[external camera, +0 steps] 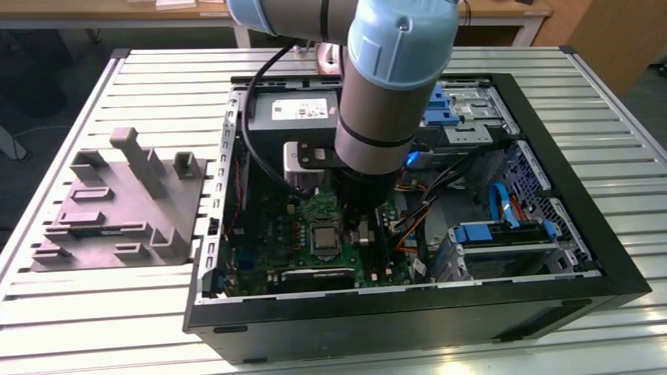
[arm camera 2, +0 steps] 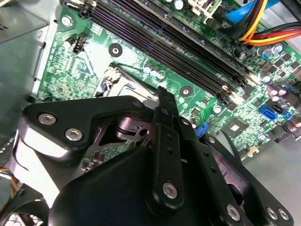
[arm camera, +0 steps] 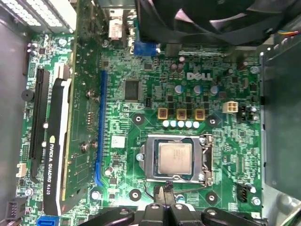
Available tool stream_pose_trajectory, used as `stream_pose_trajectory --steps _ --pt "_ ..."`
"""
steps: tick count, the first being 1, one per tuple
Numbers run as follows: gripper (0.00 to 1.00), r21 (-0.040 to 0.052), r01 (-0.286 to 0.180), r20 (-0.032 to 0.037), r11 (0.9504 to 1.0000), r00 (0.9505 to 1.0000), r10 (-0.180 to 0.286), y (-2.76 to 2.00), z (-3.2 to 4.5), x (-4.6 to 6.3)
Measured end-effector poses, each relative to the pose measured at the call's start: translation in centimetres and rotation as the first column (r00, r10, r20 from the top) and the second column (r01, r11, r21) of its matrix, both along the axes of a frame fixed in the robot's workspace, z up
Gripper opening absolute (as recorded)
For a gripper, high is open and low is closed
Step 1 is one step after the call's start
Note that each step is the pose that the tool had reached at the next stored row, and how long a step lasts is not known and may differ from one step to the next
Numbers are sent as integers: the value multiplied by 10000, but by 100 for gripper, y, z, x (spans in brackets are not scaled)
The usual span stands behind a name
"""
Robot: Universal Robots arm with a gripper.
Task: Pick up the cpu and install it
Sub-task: 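Install the first cpu locking lever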
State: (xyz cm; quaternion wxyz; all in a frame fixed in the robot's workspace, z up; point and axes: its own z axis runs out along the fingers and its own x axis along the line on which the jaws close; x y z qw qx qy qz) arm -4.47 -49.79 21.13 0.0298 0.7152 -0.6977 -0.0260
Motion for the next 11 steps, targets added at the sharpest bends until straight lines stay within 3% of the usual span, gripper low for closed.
stream_pose_trajectory --steps 11 --pt "11 0 -321 0 9995 9995 321 -86 -82 -1"
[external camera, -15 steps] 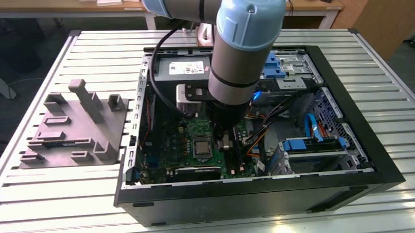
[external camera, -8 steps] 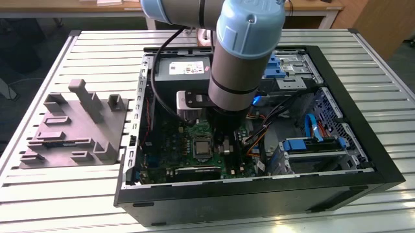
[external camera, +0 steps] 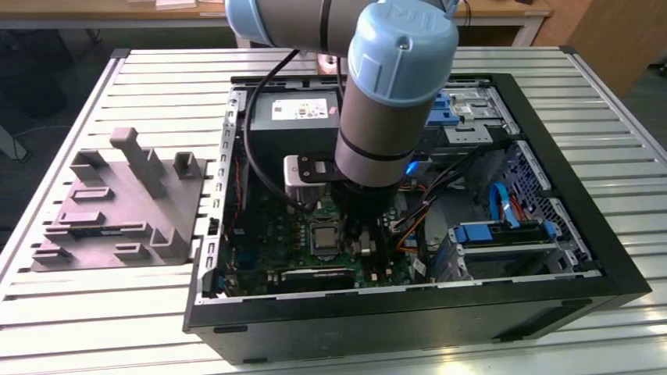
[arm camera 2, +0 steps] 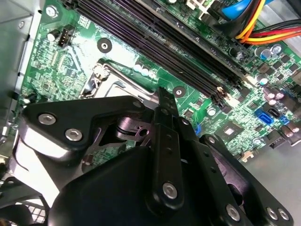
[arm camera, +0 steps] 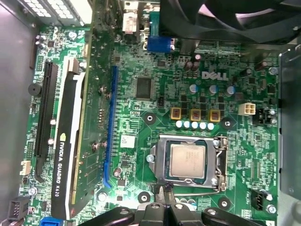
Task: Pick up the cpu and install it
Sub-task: 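Install the first cpu locking lever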
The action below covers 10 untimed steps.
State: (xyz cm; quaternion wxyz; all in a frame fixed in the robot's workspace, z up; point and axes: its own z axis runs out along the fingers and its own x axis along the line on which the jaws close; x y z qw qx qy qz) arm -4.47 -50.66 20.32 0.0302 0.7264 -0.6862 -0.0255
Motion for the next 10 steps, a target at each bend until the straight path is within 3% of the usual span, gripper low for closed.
stream_pose_trajectory --steps 10 --pt "11 1 -34 0 10000 10000 34 -6 -8 0"
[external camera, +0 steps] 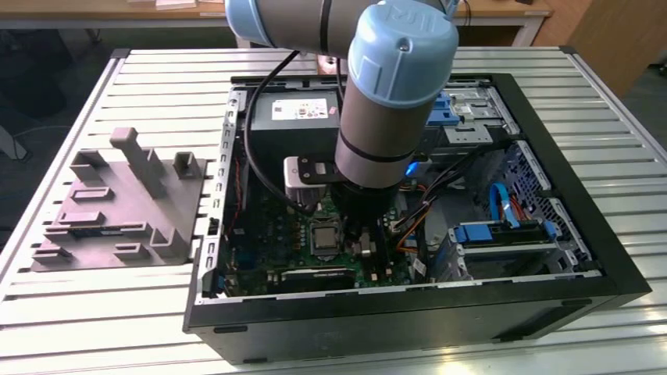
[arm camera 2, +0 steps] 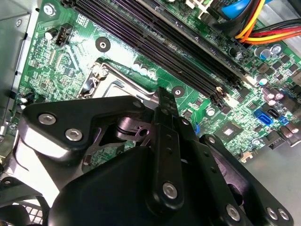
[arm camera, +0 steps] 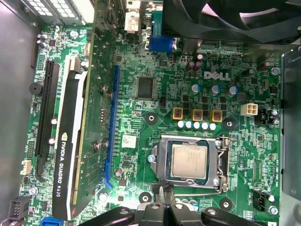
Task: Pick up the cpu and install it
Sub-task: 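Install the first cpu locking lever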
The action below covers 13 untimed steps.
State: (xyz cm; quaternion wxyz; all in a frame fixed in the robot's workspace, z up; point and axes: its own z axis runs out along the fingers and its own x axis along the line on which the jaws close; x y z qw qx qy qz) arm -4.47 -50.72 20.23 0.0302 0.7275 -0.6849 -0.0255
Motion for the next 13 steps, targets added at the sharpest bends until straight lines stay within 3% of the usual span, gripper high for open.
stream_pose_trajectory --steps 13 --pt "11 43 -43 -1 10000 10000 43 6 -35 1"
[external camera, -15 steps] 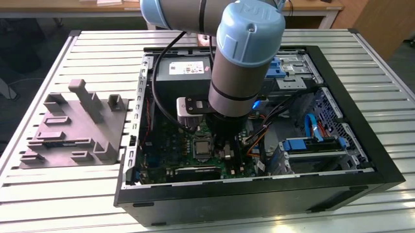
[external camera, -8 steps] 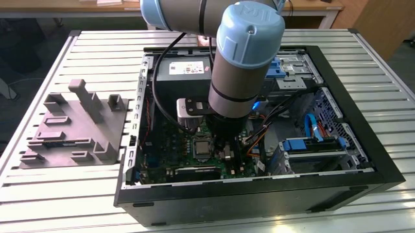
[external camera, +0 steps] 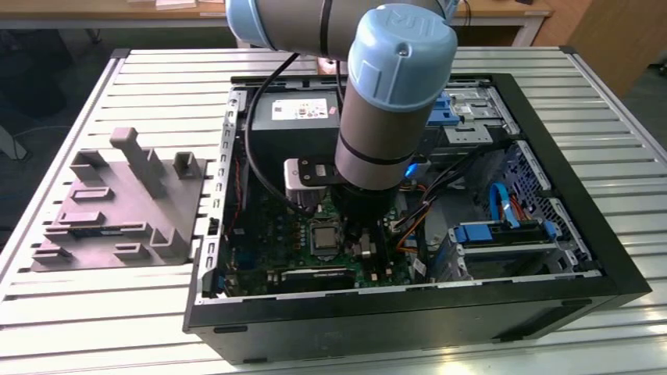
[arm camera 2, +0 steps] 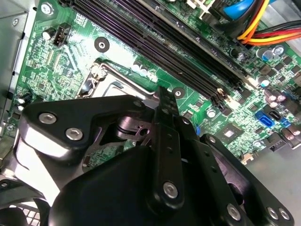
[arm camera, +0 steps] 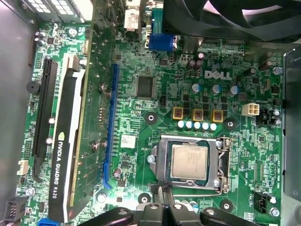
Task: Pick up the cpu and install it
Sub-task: 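Install the first cpu locking lever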
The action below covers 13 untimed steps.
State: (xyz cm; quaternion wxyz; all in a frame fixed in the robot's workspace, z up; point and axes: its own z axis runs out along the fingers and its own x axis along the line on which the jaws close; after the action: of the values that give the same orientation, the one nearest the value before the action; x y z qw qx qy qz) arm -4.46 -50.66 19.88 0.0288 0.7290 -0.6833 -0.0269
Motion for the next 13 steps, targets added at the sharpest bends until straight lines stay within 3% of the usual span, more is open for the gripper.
stream_pose_trajectory --steps 7,13 --pt "11 72 -2 1 10000 10000 2 20 -25 -1" --pt "11 76 -1 0 10000 10000 1 23 -32 -10"
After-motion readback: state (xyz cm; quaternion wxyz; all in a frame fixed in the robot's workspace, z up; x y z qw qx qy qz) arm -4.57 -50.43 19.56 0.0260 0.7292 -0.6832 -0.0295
